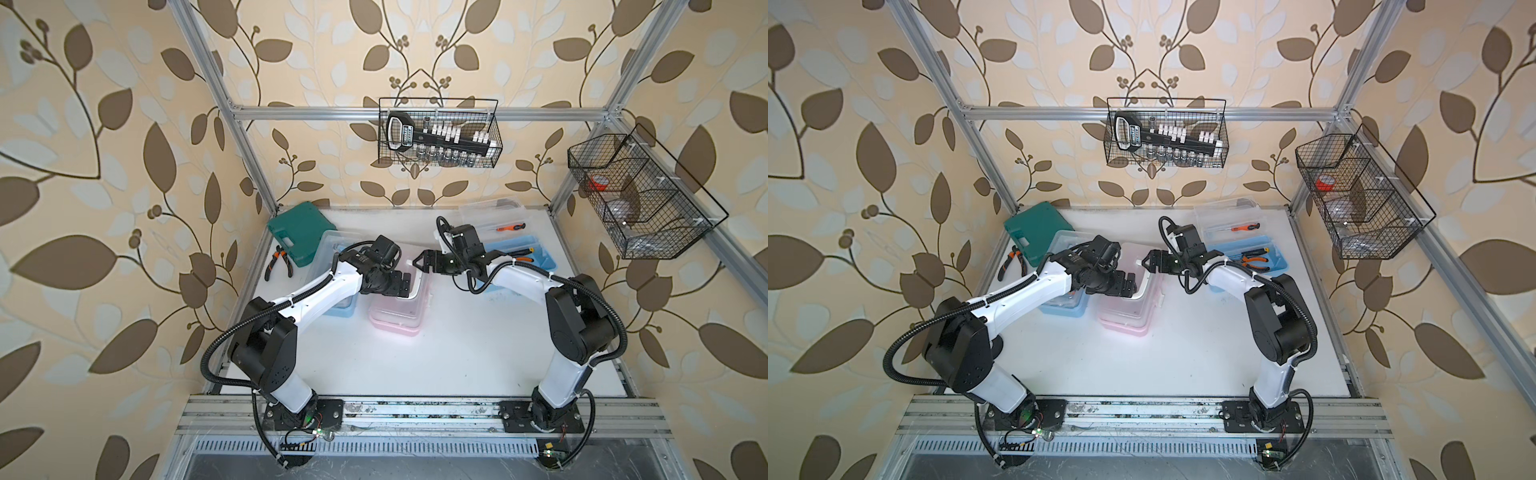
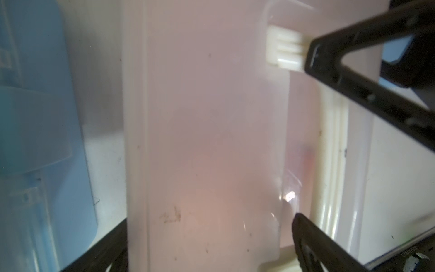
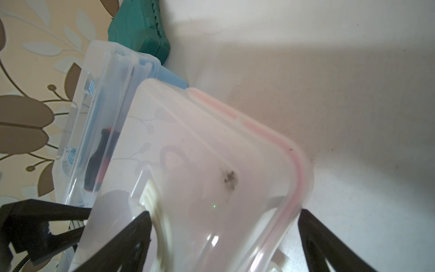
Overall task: Close toolboxes
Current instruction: Move the toolbox to the center of the board, then fasten the toolbox latch on the toolbox.
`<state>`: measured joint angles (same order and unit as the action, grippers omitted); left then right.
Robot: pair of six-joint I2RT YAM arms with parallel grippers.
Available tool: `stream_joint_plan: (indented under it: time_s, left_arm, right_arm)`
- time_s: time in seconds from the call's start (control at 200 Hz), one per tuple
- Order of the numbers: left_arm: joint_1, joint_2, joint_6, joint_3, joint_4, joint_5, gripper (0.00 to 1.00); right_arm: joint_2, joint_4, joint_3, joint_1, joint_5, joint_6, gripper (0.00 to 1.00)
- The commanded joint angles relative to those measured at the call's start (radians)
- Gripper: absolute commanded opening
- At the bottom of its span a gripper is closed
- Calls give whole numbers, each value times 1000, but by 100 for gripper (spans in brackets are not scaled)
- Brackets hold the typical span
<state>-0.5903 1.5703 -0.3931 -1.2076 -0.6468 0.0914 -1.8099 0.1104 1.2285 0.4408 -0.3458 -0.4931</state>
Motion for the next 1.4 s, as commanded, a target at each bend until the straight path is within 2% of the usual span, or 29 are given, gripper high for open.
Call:
stream_joint_plan:
  time_s: [0.0,0.16,0.39,0.565,0.705,0.84,1.01,1.18,1.395]
  left_arm:
    - [-26,-76,-30,49,-31,73,99]
    - [-27,-104,-34,67,-45,32,99]
    - [-27,-78,15,-40,-143,-95,99]
    - [-28,-74,48,-152,-222,-206,99]
    - [-26,-79,69,-203,-226,-175,99]
    - [-43,-76,64,-193,-198,-123,99]
    - [-79,-52,47,-165,-158,-104,99]
    - [-110,4,39,-143,-131,-102,99]
    - [-111,43,18,-96,-108,-108,99]
  right_arm:
    - [-13,18,46,-6,-21,60,95]
    - [7,23,43,-29,-22,70,97]
    - [147,20,-26,-78,10,95,99]
    - [310,26,-186,-85,168,112,99]
    - [435,-1,-375,-75,212,103,99]
    - [538,-106,-580,-11,274,100,99]
    - [572,-226,-728,143,455,98,99]
    - [528,-327,-776,265,584,90,99]
    - [422,-403,-751,350,626,88,98]
